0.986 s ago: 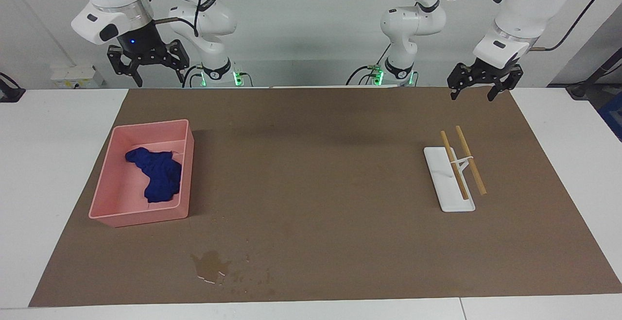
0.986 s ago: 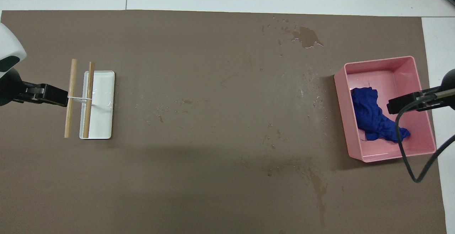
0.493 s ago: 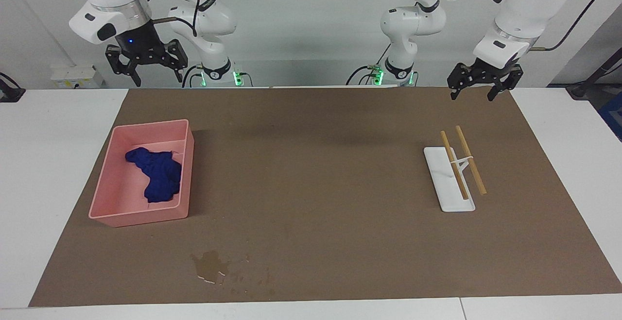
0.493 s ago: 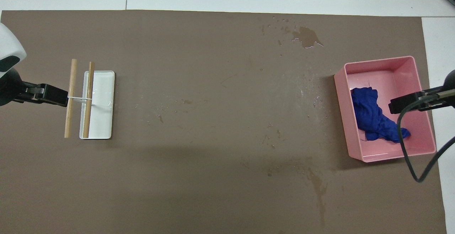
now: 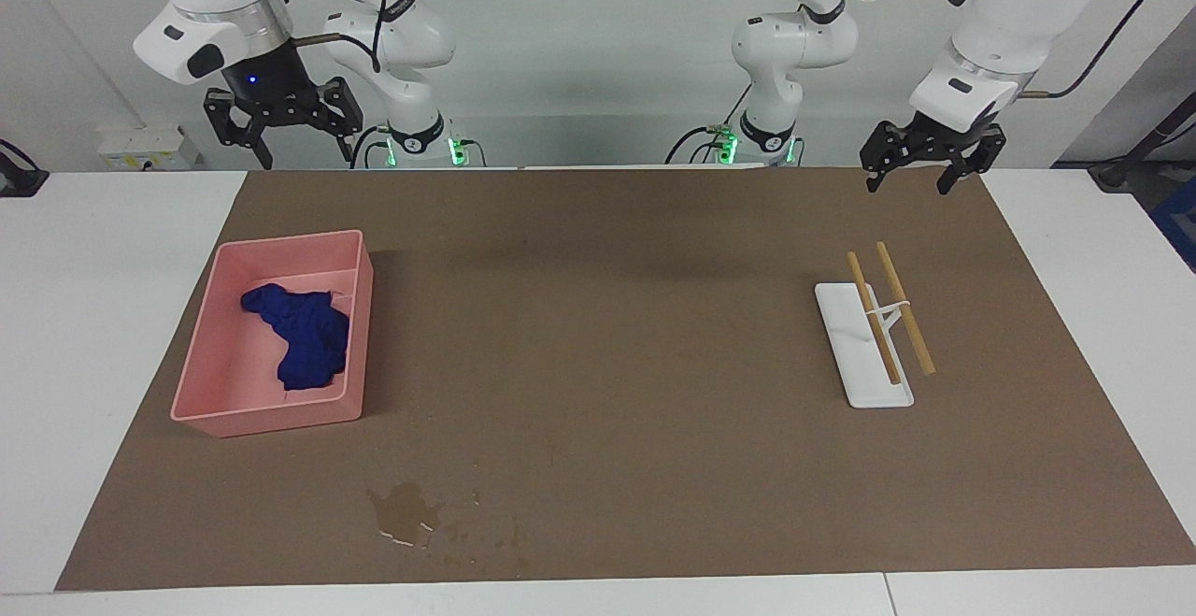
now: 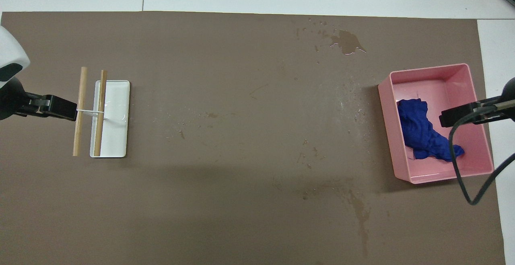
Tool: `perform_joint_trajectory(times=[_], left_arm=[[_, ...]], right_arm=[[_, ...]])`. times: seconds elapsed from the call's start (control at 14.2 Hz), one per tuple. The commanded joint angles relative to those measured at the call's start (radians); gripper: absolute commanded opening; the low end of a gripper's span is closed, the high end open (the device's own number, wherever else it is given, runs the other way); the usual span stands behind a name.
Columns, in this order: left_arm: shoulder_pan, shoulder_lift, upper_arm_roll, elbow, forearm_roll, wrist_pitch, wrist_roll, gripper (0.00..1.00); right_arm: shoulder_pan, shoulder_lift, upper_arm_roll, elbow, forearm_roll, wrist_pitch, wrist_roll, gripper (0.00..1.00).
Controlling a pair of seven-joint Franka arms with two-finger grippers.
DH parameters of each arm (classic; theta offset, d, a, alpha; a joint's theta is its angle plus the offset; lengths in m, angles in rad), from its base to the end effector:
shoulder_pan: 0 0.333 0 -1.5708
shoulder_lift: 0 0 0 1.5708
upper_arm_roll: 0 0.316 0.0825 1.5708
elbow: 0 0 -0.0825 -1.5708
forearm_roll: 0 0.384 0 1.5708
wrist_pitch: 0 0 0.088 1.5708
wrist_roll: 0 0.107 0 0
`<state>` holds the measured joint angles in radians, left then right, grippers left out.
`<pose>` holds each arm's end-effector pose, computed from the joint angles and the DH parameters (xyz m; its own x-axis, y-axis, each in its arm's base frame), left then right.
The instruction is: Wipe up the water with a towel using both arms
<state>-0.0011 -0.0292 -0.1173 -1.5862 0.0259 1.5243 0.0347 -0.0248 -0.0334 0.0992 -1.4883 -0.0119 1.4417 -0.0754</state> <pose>0.5370 -0.0620 0.6292 0.9879 -0.1511 -0.0339 -0.1520 -0.9880 -0.0282 0.5290 0.0391 0.6697 0.9889 0.1476 -0.0145 0.1478 -0.9889 0.0141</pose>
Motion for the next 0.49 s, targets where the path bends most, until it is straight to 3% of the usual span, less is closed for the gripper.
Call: perform_joint_trajectory(times=[0.0, 0.42], left_arm=[[0.001, -0.023, -0.001, -0.023, 0.009, -0.006, 0.005, 1.00], [0.001, -0.024, -0.001, -0.021, 0.009, -0.004, 0.005, 1.00]], right_arm=[[-0.013, -0.034, 0.005, -0.050, 0.029, 0.029, 0.009, 1.00], [-0.014, -0.039, 0.005, -0.052, 0.030, 0.023, 0.006, 1.00]])
